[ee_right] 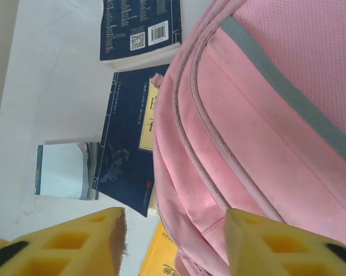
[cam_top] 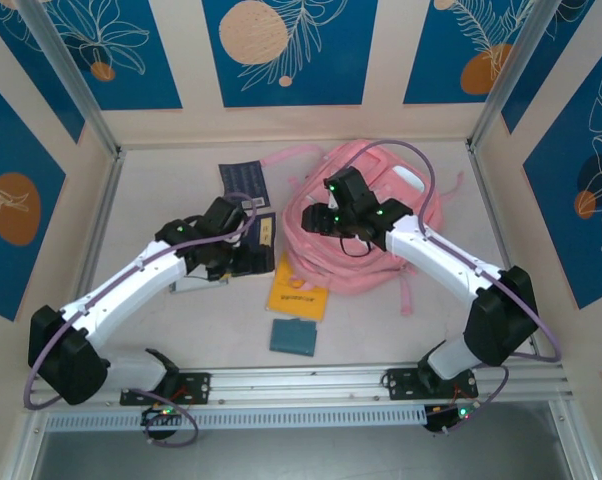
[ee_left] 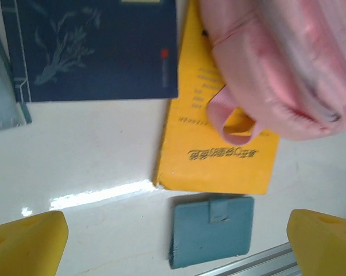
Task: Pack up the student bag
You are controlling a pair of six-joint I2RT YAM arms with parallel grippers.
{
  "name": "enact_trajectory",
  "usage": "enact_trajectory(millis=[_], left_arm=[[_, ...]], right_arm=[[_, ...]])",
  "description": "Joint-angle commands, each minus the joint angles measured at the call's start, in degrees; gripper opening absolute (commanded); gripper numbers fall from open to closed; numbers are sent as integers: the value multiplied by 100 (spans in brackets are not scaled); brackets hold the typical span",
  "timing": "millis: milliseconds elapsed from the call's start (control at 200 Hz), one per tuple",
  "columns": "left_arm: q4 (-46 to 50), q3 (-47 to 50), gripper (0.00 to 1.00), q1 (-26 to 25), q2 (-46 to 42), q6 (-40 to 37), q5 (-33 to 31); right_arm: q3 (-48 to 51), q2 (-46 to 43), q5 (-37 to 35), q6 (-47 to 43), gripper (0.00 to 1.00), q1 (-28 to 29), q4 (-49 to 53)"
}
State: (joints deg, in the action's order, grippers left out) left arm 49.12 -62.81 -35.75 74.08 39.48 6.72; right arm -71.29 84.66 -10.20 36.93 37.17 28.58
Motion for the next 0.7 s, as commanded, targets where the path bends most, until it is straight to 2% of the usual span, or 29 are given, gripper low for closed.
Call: enact_trajectory(millis=[0,60,190,310,400,600,695], left_arm=[[150,254,97,28,-426,50,-53],[150,393,96,23,-559,81,-35],[150,690,94,8,-864,211,11],[103,954,93,2,-1145,338,48],[63,1156,92,-3,-1303,418,4],[-64,1548,92,-155,-1504,537,79],[-112,1806,91,-273,-1554,601,96]], right_arm=[[-38,-554,-425,-721,57,391,393],[165,-776,-217,-872,56,570,388],[814,-1179,856,-883,41,963,340],[1293,-1217,974,-607,16,1540,680],[1536,-1099,527,-428,0,2108,1000],[2001,-695,-156,398,0,2718,1614],[2252,-569,-67,560,0,2855,1568]])
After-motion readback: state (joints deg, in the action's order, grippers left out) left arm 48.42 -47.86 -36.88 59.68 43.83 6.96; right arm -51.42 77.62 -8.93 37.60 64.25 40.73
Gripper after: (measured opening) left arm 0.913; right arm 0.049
